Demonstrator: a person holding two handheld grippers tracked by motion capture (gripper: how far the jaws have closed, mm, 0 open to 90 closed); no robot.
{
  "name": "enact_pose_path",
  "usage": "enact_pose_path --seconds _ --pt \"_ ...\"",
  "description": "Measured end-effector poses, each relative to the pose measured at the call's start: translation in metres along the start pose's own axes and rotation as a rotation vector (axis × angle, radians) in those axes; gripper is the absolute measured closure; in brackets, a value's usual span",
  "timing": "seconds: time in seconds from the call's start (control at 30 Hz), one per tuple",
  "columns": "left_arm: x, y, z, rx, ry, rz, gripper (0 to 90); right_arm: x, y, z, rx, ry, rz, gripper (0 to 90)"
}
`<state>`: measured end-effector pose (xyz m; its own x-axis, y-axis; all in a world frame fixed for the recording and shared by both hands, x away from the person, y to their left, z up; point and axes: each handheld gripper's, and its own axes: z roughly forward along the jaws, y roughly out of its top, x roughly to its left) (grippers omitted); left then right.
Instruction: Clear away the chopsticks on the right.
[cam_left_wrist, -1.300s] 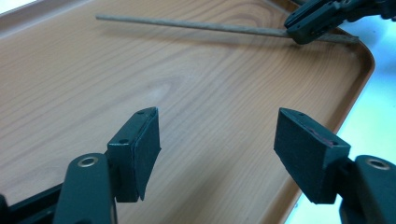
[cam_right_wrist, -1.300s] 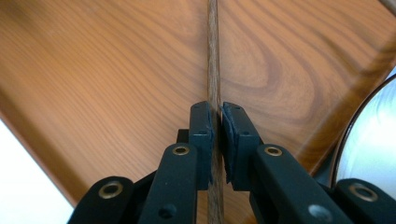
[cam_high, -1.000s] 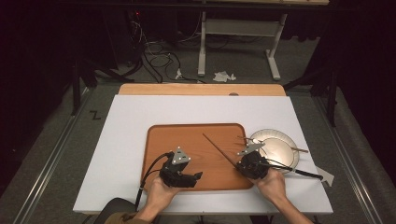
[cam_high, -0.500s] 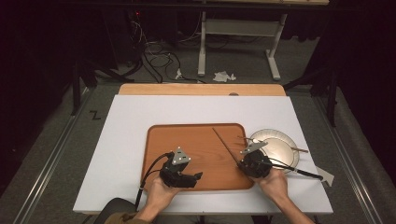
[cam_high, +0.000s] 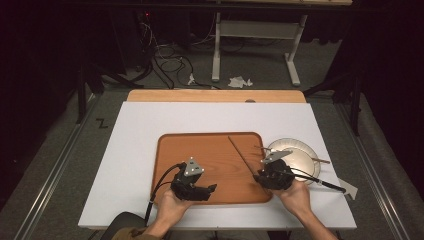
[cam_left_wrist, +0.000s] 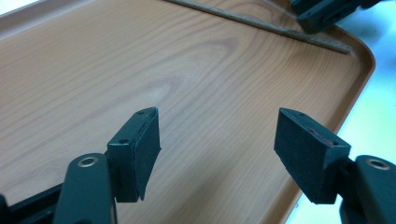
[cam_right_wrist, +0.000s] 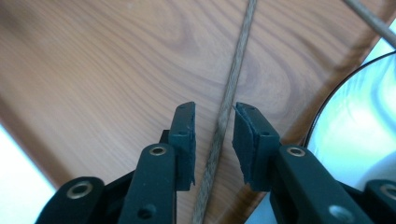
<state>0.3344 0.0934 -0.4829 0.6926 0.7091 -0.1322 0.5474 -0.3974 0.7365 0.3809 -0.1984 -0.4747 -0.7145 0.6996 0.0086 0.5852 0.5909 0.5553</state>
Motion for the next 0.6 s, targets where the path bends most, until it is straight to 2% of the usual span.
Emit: enact_pose_path --seconds 0.07,0.13,0.27,0.37,0.4,0.43,0.47,0.6 --pt "0.000 0.000 0.000 0.001 0.000 0.002 31.4 0.000 0.000 -0.006 -0.017 0.012 0.004 69.5" --pt "0.001 0.000 -0.001 -0.003 0.003 -0.002 31.4 -0.001 0.000 -0.016 -0.065 0.039 0.009 67.4" --pt "0.002 0.000 -0.001 0.000 0.001 -0.002 31.3 -0.005 0.001 -0.031 -0.127 0.070 0.001 63.6" --pt "0.002 0.000 -0.001 -0.001 0.003 -0.003 31.4 -0.009 0.002 -0.039 -0.152 0.064 -0.007 62.8" --pt "0.003 0.000 -0.001 -0.001 0.005 -0.003 31.4 -0.014 0.001 -0.048 -0.181 0.065 0.001 62.1" --pt "0.003 0.000 -0.001 -0.001 0.005 -0.003 31.4 -0.014 0.001 -0.048 -0.181 0.065 0.001 62.1" --pt "0.003 0.000 -0.002 -0.005 0.006 -0.007 31.4 -0.019 0.001 -0.057 -0.197 0.053 -0.003 62.0" --pt "0.003 0.000 -0.001 -0.001 0.006 -0.006 31.4 -0.028 -0.001 -0.067 -0.204 0.034 -0.023 61.1"
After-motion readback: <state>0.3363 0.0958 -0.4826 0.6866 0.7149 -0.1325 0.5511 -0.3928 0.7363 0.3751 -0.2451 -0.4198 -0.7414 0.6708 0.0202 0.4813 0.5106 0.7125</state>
